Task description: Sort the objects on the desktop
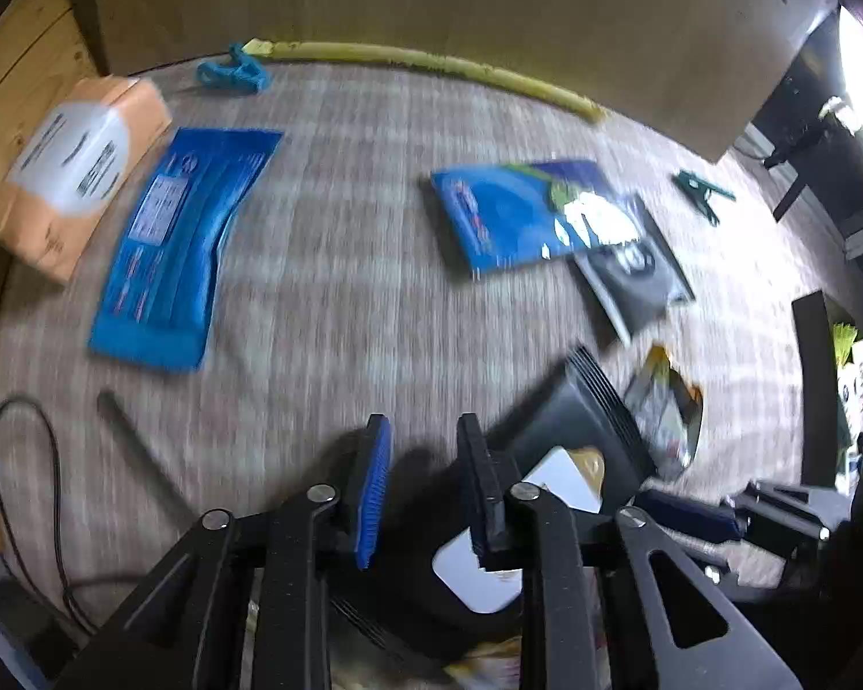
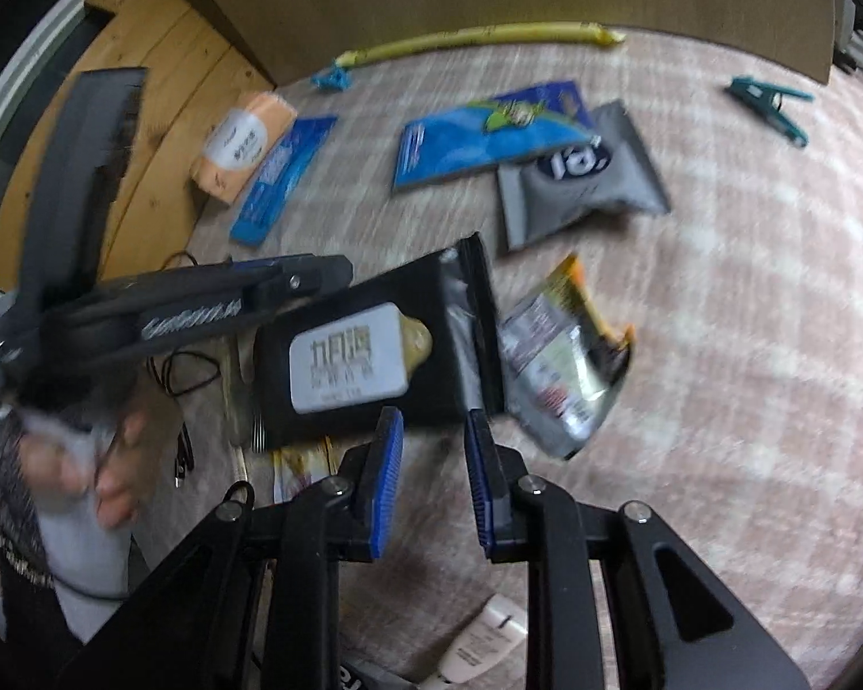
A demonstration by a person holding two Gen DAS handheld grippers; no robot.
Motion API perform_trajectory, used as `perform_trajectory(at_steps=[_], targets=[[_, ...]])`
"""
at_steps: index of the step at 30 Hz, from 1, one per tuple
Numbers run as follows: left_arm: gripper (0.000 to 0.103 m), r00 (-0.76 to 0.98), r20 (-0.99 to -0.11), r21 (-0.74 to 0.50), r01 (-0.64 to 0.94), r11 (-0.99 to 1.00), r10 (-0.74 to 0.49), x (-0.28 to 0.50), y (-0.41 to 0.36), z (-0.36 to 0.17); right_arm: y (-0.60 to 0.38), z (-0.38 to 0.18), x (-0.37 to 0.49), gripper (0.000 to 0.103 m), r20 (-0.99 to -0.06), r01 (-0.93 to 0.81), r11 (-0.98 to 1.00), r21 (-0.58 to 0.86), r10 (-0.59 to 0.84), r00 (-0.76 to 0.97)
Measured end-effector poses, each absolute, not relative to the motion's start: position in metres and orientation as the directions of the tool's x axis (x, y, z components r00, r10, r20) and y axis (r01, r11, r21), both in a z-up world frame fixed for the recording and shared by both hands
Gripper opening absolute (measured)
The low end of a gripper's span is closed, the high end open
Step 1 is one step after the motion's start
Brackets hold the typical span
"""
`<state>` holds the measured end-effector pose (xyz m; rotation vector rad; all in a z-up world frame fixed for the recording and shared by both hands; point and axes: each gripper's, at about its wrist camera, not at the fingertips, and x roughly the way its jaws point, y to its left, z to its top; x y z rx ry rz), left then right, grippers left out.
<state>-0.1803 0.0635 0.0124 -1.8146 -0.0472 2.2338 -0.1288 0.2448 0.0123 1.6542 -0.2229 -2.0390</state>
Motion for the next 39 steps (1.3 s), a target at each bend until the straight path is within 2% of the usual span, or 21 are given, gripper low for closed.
perform_trajectory(at_steps=[11, 12, 16, 18, 22, 28, 31, 39], targets=[[0.021, -0.184, -0.935, -0.276, -0.16, -0.948, 0.303, -0.125, 0.059, 0.023, 0.262, 0.008, -0.109, 0.024, -0.865, 0.209, -0.867, 0.452, -0.483, -0.136], [0.023, -0.187, -0.932, -0.285, -0.154, -0.946, 0.311, -0.119, 0.056, 0.024, 0.264, 0.007, -0.107, 0.024, -0.862, 0.203, -0.866, 0.457, -0.488, -0.138], [0.044, -0.225, -0.91, -0.328, -0.117, -0.937, 0.347, -0.105, 0.052, 0.035, 0.27, 0.007, -0.095, 0.024, -0.858, 0.195, -0.866, 0.461, -0.491, -0.151], [0.048, -0.23, -0.9, -0.348, -0.127, -0.929, 0.369, -0.1, 0.055, 0.038, 0.27, 0.008, -0.09, 0.024, -0.861, 0.213, -0.869, 0.446, -0.482, -0.161], [0.048, -0.201, -0.908, -0.34, -0.162, -0.926, 0.368, -0.103, 0.08, 0.03, 0.27, 0.007, -0.09, 0.024, -0.859, 0.22, -0.864, 0.453, -0.489, -0.152], [0.045, -0.144, -0.871, -0.447, -0.167, -0.879, 0.47, -0.101, 0.089, 0.017, 0.275, 0.002, -0.099, 0.022, -0.833, 0.187, -0.838, 0.513, -0.539, -0.128], [0.043, -0.146, -0.876, -0.432, -0.186, -0.883, 0.459, -0.095, 0.094, 0.021, 0.28, -0.001, -0.104, 0.022, -0.816, 0.147, -0.822, 0.551, -0.567, -0.111], [0.041, -0.214, -0.882, -0.376, -0.216, -0.901, 0.419, -0.084, 0.108, 0.045, 0.283, 0.022, -0.094, 0.022, -0.806, 0.188, -0.82, 0.541, -0.569, -0.162]])
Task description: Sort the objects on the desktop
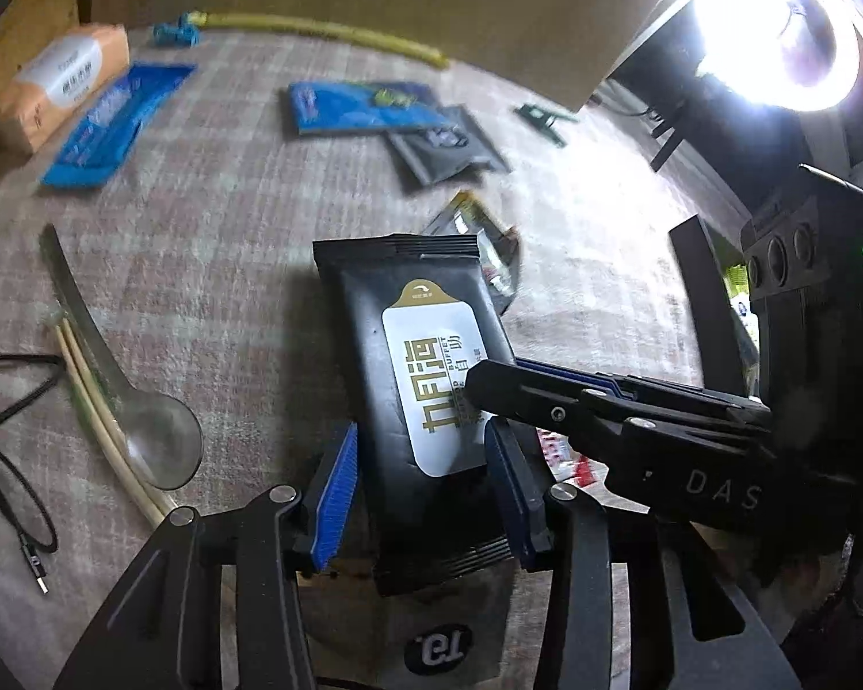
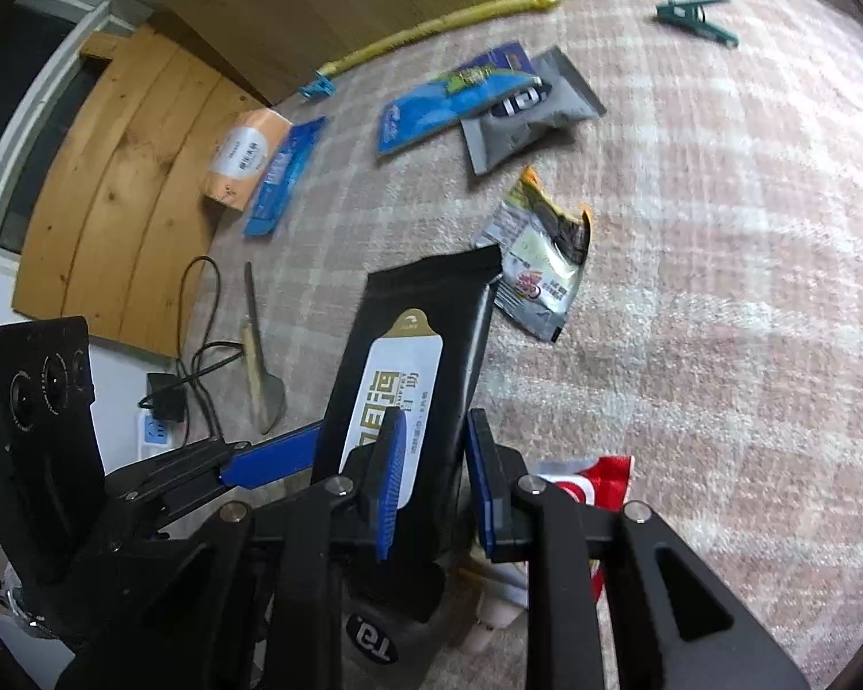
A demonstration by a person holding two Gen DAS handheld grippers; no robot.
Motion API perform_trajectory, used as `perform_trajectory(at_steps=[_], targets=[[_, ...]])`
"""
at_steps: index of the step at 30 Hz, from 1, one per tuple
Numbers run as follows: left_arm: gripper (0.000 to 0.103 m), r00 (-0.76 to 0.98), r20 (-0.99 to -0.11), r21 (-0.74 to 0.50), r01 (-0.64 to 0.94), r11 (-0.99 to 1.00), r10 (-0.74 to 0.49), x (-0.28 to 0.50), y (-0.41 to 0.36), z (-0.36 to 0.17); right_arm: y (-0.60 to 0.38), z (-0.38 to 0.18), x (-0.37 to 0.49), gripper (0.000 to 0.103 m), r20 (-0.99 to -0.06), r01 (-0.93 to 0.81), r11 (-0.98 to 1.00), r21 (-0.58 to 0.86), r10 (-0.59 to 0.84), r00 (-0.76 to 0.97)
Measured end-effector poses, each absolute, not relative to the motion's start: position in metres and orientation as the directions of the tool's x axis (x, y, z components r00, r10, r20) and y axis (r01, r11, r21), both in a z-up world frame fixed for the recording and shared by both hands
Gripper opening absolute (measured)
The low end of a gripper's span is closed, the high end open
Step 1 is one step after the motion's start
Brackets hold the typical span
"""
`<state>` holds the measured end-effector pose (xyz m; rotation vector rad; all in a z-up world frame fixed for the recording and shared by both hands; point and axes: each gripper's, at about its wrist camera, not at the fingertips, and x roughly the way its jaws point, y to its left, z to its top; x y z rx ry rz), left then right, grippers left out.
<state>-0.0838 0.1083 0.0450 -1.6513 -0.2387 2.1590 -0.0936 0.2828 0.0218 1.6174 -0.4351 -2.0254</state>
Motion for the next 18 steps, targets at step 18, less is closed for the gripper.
perform_trajectory(at_steps=[18], targets=[[0.041, -0.276, -0.833, -0.346, -0.417, -0.84, 0.48, -0.043, 0.219, 0.12, 0.397, 0.108, -0.049, 0.022, -0.758, 0.179, -0.847, 0.501, -0.529, -0.382]])
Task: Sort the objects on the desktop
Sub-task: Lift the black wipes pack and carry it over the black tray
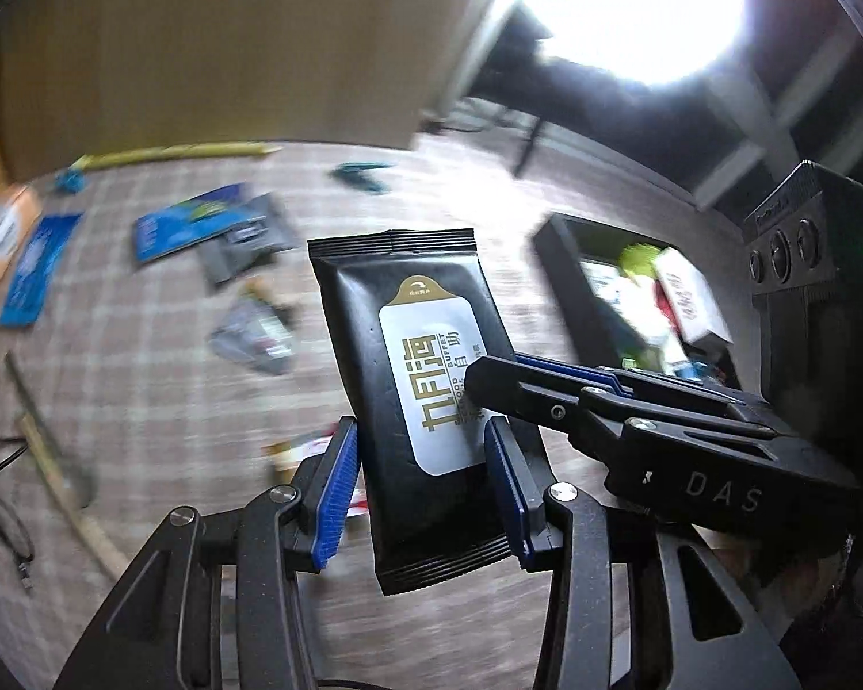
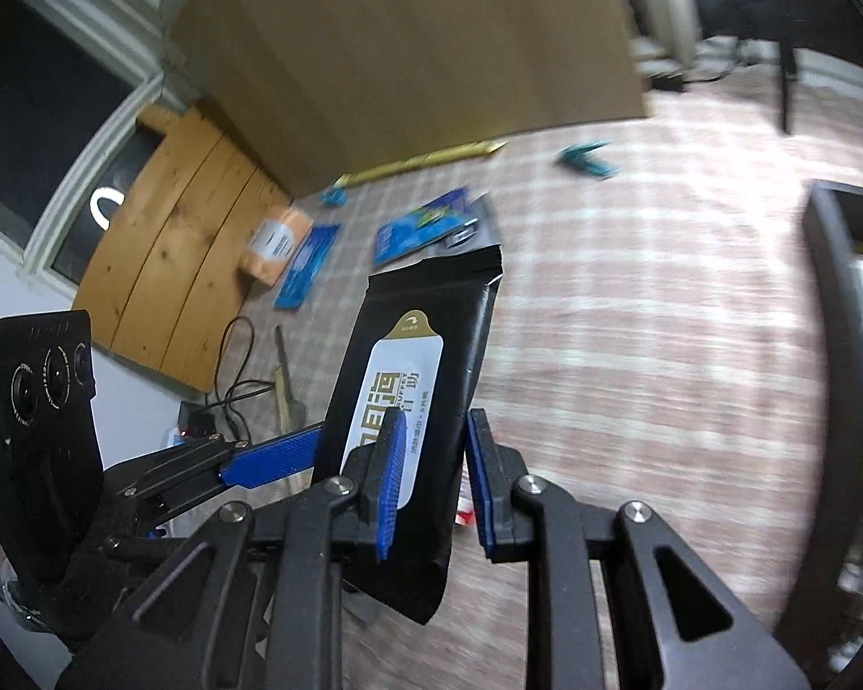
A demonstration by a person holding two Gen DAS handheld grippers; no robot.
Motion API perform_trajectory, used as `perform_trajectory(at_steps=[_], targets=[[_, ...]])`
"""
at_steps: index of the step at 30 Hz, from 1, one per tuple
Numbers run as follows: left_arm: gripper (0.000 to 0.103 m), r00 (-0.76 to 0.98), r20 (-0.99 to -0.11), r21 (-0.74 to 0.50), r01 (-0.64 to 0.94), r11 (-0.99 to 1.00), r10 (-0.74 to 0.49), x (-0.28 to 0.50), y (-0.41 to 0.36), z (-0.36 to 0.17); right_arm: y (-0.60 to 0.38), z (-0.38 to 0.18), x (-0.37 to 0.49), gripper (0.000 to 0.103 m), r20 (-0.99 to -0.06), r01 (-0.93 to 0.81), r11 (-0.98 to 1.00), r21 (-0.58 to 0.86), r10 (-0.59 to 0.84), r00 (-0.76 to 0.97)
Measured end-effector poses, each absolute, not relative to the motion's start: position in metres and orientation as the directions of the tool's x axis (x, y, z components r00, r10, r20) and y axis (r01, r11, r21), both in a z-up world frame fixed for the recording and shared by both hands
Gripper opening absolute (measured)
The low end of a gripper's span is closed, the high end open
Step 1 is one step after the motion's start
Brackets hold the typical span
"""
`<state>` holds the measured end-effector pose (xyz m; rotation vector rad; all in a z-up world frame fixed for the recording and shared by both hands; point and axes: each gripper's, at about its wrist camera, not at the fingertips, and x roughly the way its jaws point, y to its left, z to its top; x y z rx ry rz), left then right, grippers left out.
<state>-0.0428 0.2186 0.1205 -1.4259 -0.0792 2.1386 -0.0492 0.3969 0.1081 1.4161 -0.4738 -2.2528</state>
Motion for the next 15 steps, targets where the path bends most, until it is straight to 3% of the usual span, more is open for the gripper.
perform_trajectory(at_steps=[15], targets=[[0.041, -0.115, -0.802, -0.378, -0.662, -0.647, 0.586, 0.018, 0.42, 0.138, 0.602, 0.131, 0.027, 0.022, -0.775, -0.085, -0.897, 0.433, -0.323, -0.543]])
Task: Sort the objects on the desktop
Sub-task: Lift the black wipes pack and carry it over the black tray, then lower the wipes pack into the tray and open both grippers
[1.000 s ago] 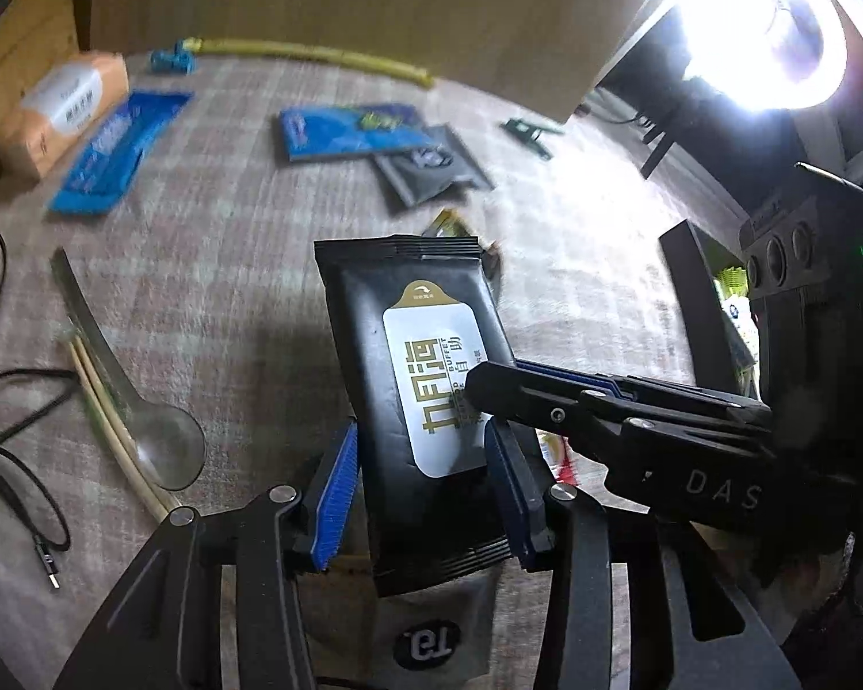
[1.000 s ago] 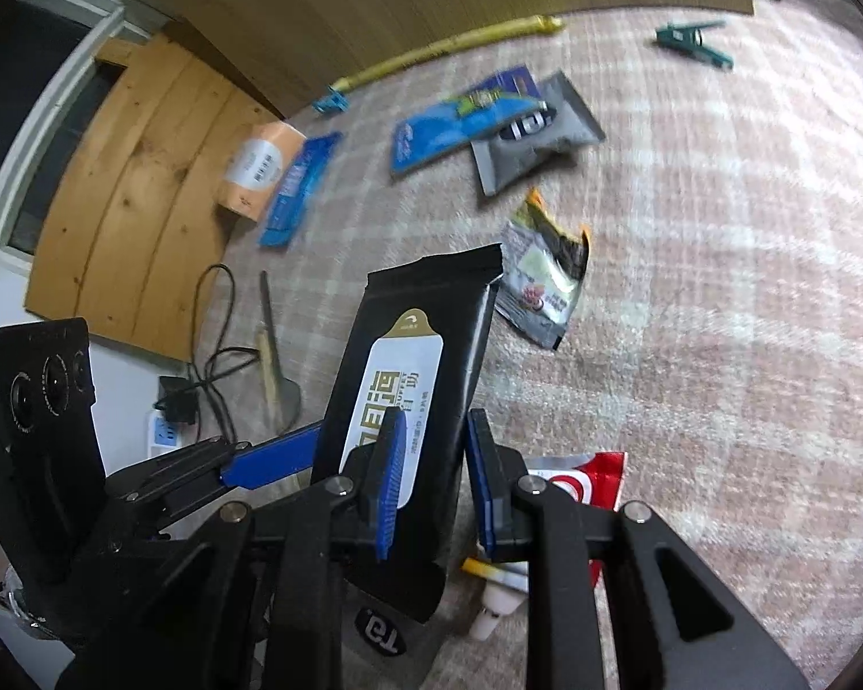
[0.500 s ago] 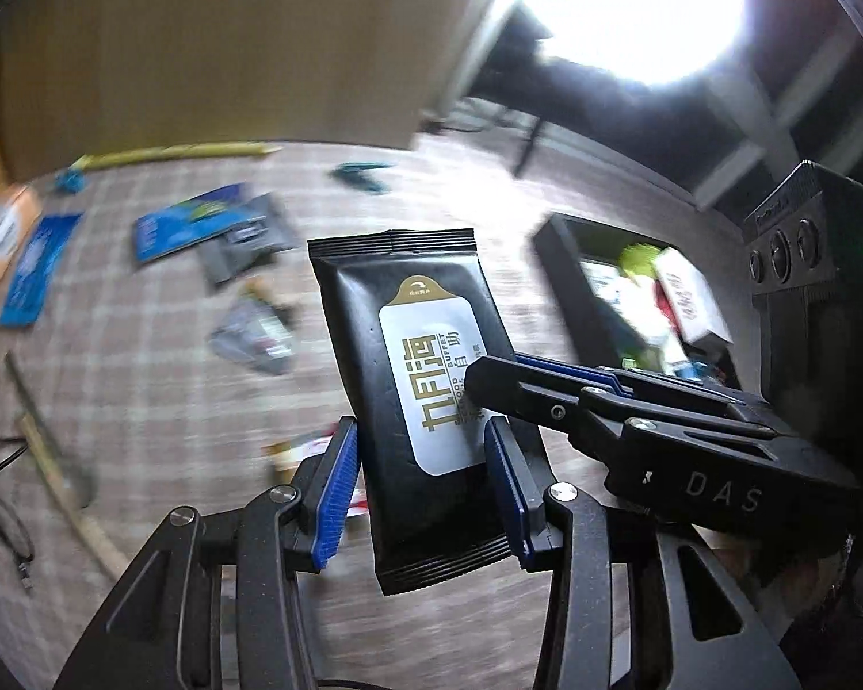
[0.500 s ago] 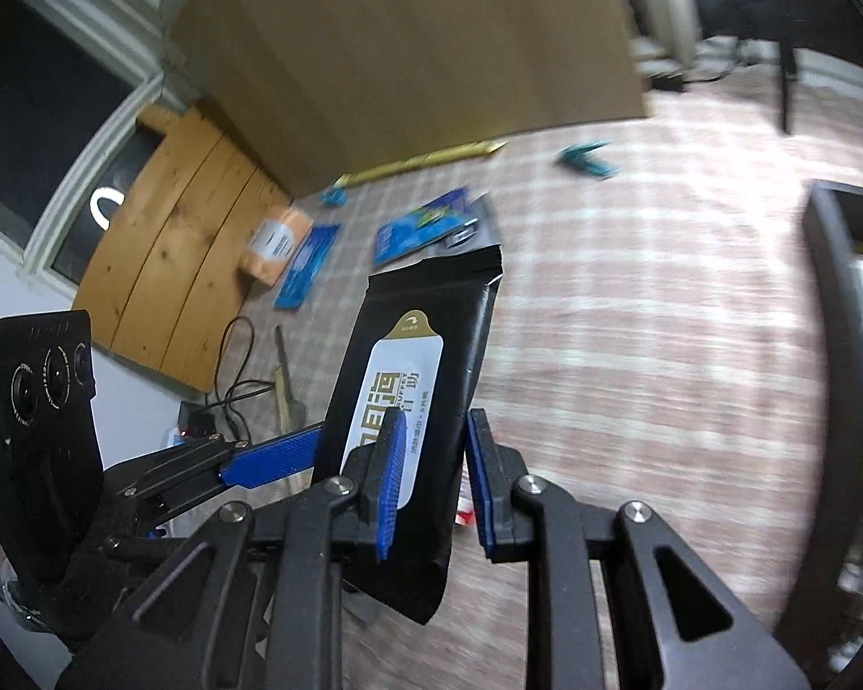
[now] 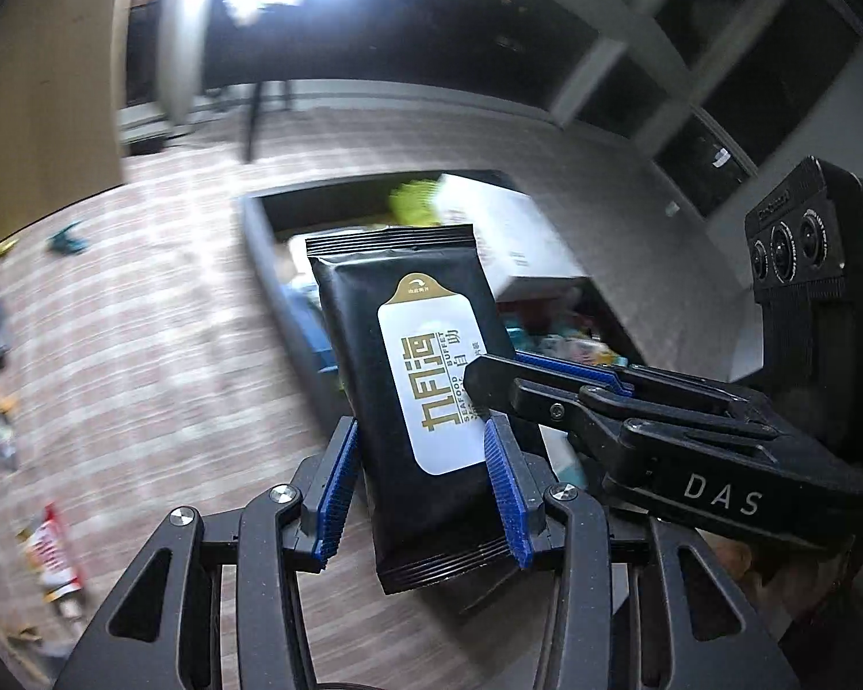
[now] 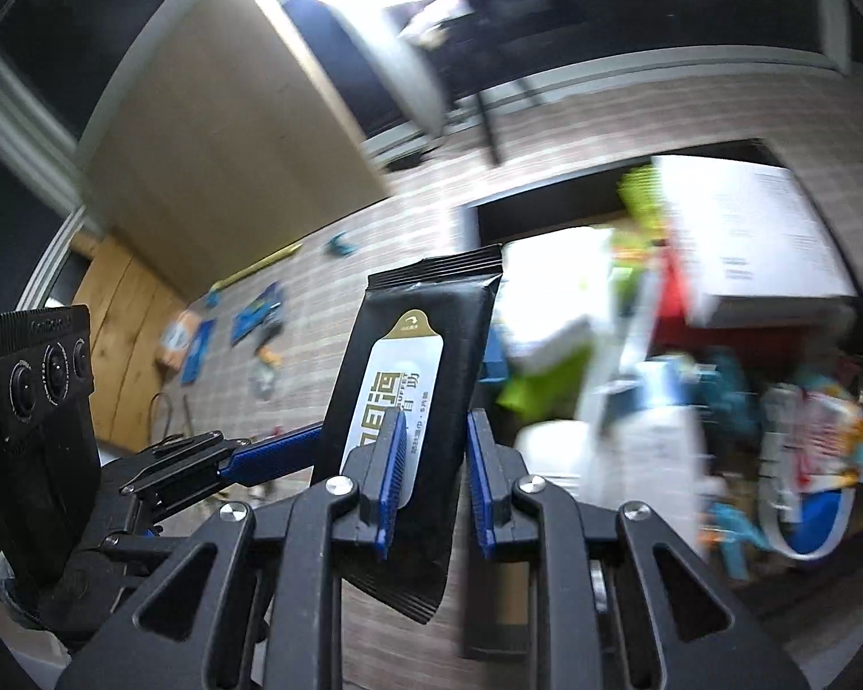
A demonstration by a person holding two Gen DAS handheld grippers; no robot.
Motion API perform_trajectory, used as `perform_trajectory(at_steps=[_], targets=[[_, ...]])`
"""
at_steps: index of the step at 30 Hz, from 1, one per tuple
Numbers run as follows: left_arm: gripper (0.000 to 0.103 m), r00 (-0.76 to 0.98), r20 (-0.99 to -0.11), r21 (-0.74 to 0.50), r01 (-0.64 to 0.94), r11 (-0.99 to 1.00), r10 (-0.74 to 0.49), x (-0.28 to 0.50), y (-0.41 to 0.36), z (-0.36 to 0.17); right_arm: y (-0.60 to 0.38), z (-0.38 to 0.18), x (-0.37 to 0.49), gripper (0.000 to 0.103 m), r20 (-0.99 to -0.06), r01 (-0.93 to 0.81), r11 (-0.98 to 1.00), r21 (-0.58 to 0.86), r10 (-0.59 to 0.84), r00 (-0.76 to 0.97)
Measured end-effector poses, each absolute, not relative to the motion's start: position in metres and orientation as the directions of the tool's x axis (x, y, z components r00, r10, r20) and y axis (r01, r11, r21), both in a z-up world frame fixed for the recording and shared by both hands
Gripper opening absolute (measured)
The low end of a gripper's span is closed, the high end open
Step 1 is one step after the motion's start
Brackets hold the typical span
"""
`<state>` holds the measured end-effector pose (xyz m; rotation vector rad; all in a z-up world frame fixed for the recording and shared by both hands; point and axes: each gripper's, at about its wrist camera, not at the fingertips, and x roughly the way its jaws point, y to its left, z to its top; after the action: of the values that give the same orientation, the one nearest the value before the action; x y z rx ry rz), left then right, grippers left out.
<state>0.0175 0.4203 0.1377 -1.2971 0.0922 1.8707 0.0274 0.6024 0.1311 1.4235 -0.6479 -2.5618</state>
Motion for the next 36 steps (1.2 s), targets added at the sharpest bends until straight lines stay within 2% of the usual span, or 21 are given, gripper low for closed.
perform_trajectory(at_steps=[13, 15, 16, 17, 18, 20, 33, 36], targets=[[0.041, -0.072, -0.808, -0.326, -0.773, -0.544, 0.585, 0.058, 0.531, 0.15, 0.704, 0.143, 0.077, 0.022, -0.779, -0.211, -0.898, 0.386, -0.195, -0.596], [0.042, -0.079, -0.811, -0.311, -0.781, -0.542, 0.58, 0.06, 0.541, 0.15, 0.713, 0.144, 0.081, 0.023, -0.78, -0.223, -0.896, 0.385, -0.186, -0.598], [0.047, -0.1, -0.813, -0.291, -0.783, -0.55, 0.573, 0.06, 0.543, 0.151, 0.718, 0.144, 0.083, 0.023, -0.78, -0.23, -0.895, 0.383, -0.18, -0.599], [0.053, -0.131, -0.815, -0.262, -0.785, -0.561, 0.564, 0.062, 0.546, 0.153, 0.722, 0.145, 0.085, 0.027, -0.782, -0.244, -0.895, 0.374, -0.163, -0.602], [0.056, -0.152, -0.815, -0.245, -0.784, -0.57, 0.559, 0.064, 0.548, 0.155, 0.725, 0.146, 0.086, 0.036, -0.784, -0.26, -0.895, 0.362, -0.141, -0.605], [0.056, -0.175, -0.809, -0.23, -0.784, -0.576, 0.562, 0.065, 0.547, 0.161, 0.73, 0.15, 0.09, 0.045, -0.779, -0.283, -0.895, 0.345, -0.104, -0.619], [0.057, -0.258, -0.797, -0.195, -0.746, -0.636, 0.546, 0.056, 0.519, 0.173, 0.701, 0.167, 0.087, 0.049, -0.759, -0.226, -0.933, 0.28, -0.071, -0.647], [0.06, -0.284, -0.798, -0.187, -0.722, -0.666, 0.531, 0.051, 0.504, 0.173, 0.686, 0.17, 0.084, 0.053, -0.75, -0.206, -0.943, 0.262, -0.065, -0.658]])
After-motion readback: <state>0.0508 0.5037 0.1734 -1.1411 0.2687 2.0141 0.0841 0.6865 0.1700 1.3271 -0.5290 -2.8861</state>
